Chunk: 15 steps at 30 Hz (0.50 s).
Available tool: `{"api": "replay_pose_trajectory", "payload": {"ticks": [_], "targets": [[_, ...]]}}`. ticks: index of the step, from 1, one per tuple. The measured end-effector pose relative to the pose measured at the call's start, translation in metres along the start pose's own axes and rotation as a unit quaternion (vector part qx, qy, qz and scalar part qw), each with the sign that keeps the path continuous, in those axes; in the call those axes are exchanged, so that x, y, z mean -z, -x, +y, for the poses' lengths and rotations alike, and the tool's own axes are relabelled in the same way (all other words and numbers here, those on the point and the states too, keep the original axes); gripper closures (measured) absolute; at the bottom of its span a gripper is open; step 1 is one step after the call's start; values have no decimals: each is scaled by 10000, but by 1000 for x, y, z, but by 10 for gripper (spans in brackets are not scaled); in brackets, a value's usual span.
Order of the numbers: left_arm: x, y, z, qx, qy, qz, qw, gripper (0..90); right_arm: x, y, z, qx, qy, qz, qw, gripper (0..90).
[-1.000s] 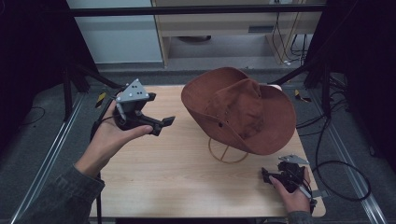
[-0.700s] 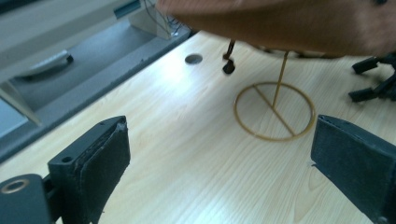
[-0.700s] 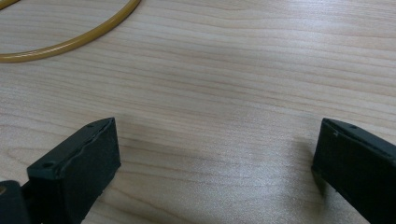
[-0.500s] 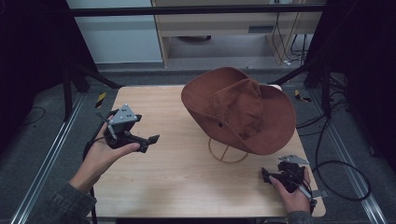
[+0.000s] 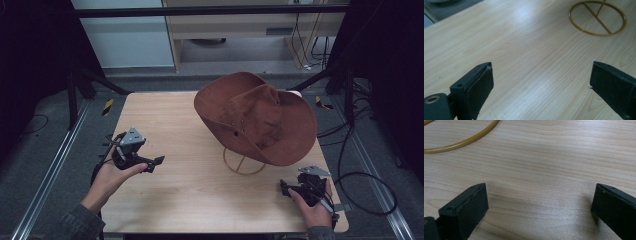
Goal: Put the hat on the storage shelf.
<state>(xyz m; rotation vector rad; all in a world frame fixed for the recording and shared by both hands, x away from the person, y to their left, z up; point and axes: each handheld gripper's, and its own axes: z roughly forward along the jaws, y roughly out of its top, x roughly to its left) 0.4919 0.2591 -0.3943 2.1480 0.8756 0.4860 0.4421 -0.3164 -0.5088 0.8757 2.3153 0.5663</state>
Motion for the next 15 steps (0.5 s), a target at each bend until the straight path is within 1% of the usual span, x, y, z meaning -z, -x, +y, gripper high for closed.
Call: {"api": "replay_pose_trajectory", "payload": {"ticks": [3, 5, 9, 11, 12, 13, 14, 15], "targets": [[-8, -2, -11, 43, -117, 9, 9999, 46, 0, 0, 0, -1, -1, -1, 10000, 8], [-13, -4, -19, 96, -180, -26, 9998, 46, 0, 0, 0, -2, -1, -1, 10000, 8], [-21, -9, -34, 210, -314, -15, 9993, 44, 0, 0, 0, -2, -2, 0, 10000, 8], [-24, -12, -41, 261, -369, 12, 9990, 44, 0, 0, 0, -1, -1, 0, 10000, 8], [-27, -13, -45, 252, -413, 46, 9988, 43, 0, 0, 0, -3, -1, -1, 10000, 8], [-28, -14, -48, 293, -431, 55, 9986, 43, 0, 0, 0, -2, -1, -2, 10000, 8], [-31, -16, -54, 391, -455, 58, 9982, 43, 0, 0, 0, 1, -1, 1, 10000, 8], [-32, -17, -57, 400, -469, 64, 9981, 41, 0, 0, 0, -2, -1, -1, 10000, 8]]}}
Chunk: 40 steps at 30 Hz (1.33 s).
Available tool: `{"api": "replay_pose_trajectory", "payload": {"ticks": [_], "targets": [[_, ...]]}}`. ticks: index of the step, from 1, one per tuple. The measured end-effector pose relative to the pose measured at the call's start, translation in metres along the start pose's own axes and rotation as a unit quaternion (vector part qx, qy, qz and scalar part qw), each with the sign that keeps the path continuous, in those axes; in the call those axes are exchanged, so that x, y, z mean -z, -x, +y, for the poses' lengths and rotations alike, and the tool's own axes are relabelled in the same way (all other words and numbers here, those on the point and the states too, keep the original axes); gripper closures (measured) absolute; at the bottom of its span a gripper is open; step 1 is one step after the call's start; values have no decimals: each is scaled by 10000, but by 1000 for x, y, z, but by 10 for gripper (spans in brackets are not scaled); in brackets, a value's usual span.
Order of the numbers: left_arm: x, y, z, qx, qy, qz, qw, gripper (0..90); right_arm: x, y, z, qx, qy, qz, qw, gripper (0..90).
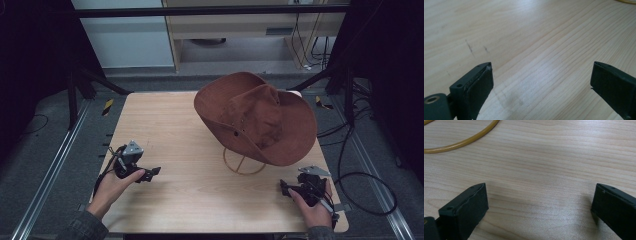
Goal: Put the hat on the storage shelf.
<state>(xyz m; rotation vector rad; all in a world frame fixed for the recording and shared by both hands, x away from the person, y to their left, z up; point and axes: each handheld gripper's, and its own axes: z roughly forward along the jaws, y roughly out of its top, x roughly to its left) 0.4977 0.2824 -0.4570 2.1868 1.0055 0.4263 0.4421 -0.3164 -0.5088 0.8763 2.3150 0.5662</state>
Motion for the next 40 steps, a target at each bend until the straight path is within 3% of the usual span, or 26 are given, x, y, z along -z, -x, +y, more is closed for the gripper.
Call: {"api": "replay_pose_trajectory", "payload": {"ticks": [11, 22, 28, 32, 40], "targets": [[-15, -22, -30, 306, -131, 184, 9993, 45, 0, 0, 0, 2, 0, 2, 10000, 8], [-21, -28, -42, 481, -141, 297, 9983, 44, 0, 0, 0, 3, -1, 1, 10000, 8], [-25, -26, -45, 273, -73, 363, 9989, 12, 0, 0, 0, 0, 0, 1, 10000, 8], [-25, -31, -47, 171, 36, 261, 9995, 0, 0, 0, 0, 3, 1, 1, 10000, 8], [-25, -31, -48, 153, 51, 228, 9996, 0, 0, 0, 0, 2, 0, 1, 10000, 8]]}}
